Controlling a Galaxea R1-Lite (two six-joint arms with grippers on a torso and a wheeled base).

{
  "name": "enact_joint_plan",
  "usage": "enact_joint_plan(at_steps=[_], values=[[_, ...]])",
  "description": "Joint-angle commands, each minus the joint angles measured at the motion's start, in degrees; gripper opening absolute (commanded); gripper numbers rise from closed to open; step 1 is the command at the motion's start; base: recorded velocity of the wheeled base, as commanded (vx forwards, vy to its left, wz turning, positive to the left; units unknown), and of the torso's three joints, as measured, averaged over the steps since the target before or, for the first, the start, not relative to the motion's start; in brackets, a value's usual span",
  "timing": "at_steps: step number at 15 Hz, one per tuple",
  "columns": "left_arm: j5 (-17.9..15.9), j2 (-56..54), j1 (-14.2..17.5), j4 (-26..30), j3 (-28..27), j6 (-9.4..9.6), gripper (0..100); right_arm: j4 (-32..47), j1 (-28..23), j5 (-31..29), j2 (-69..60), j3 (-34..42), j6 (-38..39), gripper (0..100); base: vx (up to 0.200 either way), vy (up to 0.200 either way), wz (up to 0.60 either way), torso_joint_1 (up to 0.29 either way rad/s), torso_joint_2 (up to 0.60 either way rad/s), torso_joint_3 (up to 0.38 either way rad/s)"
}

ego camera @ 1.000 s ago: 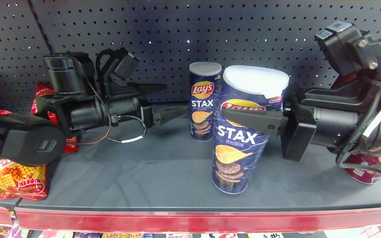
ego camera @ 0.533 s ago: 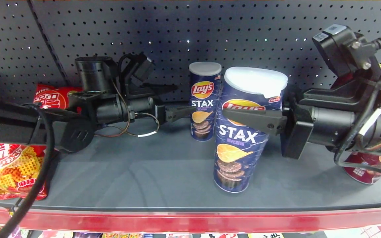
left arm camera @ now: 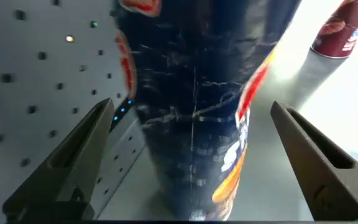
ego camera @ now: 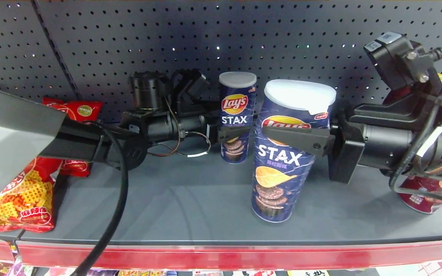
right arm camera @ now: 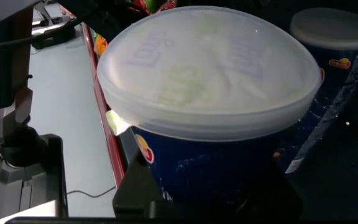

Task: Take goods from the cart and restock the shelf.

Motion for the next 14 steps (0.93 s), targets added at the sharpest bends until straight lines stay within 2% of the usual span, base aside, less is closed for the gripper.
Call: enact_joint_plan(at_steps=[1, 2, 8, 11, 13, 14], values=[[0.0, 1.4, -0.4, -0.1, -1.2, 0.02, 100, 0.0, -0.2, 0.0, -0.1, 0.2, 0.0, 0, 0.0, 0.0, 0.0, 0.0, 0.0, 0.0], [0.0, 1.6, -0.7, -0.1, -1.5, 0.02, 0, -0.1, -0.2, 0.0, -0.1, 0.5, 0.0, 0, 0.0, 0.0, 0.0, 0.0, 0.0, 0.0], [0.1, 0.4, -1.0, -1.8, -1.1, 0.02, 0, -0.1, -0.2, 0.0, -0.1, 0.8, -0.1, 0, 0.0, 0.0, 0.0, 0.0, 0.0, 0.0], [0.7, -4.3, -2.2, -1.6, 2.2, -0.07, 0, -0.1, -0.7, -0.1, -0.2, 0.6, -0.2, 0, 0.0, 0.0, 0.0, 0.0, 0.0, 0.0], [1.5, -9.8, -3.2, -1.6, 8.7, -0.07, 0, -0.1, -1.9, 0.0, 0.1, 0.3, -0.3, 0, 0.0, 0.0, 0.0, 0.0, 0.0, 0.0], [1.9, -14.7, -3.7, -1.6, 15.4, -0.07, 0, 0.0, -3.1, 0.4, 0.2, 0.1, -0.4, 0, 0.0, 0.0, 0.0, 0.0, 0.0, 0.0]])
